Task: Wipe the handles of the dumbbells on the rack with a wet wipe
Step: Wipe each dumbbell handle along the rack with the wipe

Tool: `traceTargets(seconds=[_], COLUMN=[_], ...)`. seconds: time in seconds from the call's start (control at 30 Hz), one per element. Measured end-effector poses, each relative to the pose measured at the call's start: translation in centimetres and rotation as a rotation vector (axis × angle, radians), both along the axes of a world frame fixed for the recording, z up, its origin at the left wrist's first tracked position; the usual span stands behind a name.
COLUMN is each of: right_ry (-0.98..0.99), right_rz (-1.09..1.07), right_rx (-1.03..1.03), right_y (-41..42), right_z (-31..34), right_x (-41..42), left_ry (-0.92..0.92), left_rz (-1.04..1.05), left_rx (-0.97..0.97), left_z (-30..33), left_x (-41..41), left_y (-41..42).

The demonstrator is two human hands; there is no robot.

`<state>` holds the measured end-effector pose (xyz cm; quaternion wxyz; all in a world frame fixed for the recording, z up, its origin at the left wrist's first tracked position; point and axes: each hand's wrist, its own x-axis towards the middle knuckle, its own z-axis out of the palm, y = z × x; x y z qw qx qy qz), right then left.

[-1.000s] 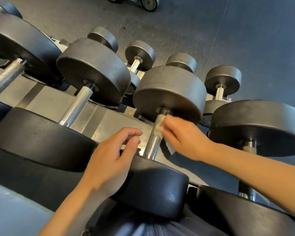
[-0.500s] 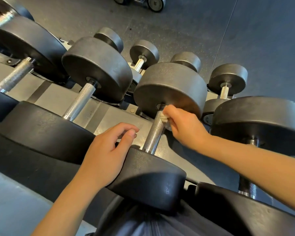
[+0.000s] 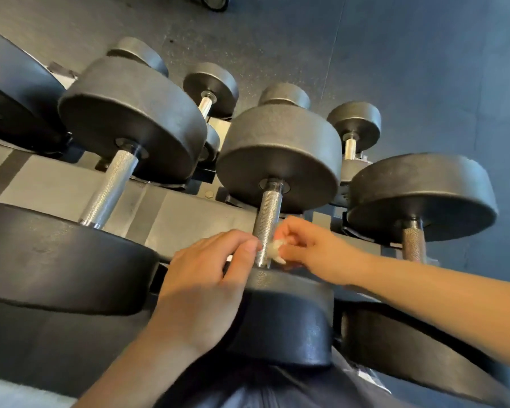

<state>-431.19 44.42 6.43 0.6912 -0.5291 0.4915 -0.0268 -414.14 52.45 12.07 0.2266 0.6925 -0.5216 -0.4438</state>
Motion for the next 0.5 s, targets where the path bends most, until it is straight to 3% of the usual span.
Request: traceTargets(seconds=[0.1,0.23,0.33,0.5], right_ry=[0.052,0.11,0.101,0.027], right_rz=[-0.424,-0.726,-0.852,-0.943], right_rx=[0.048,0.095,0.191,0.527], right_y=[-1.5,-1.5,-1.6,-3.0], right_z=[-0.4,-0.4,-0.1,-0.1], right_x=[1.4,3.7,4.3,3.7], left_ry=[0.006,0.058,0.109,0.278], left_rz=[-0.056,-0.118,-0.118,-0.041], left_rx=[-0.106,-0.169,-0.162,-0.084], left_z=[-0.2,-0.6,-0.4,-0.3], left_x=[0.4,1.0,1.2,1.7], left_y=[0.3,0.1,-0.1,-0.7])
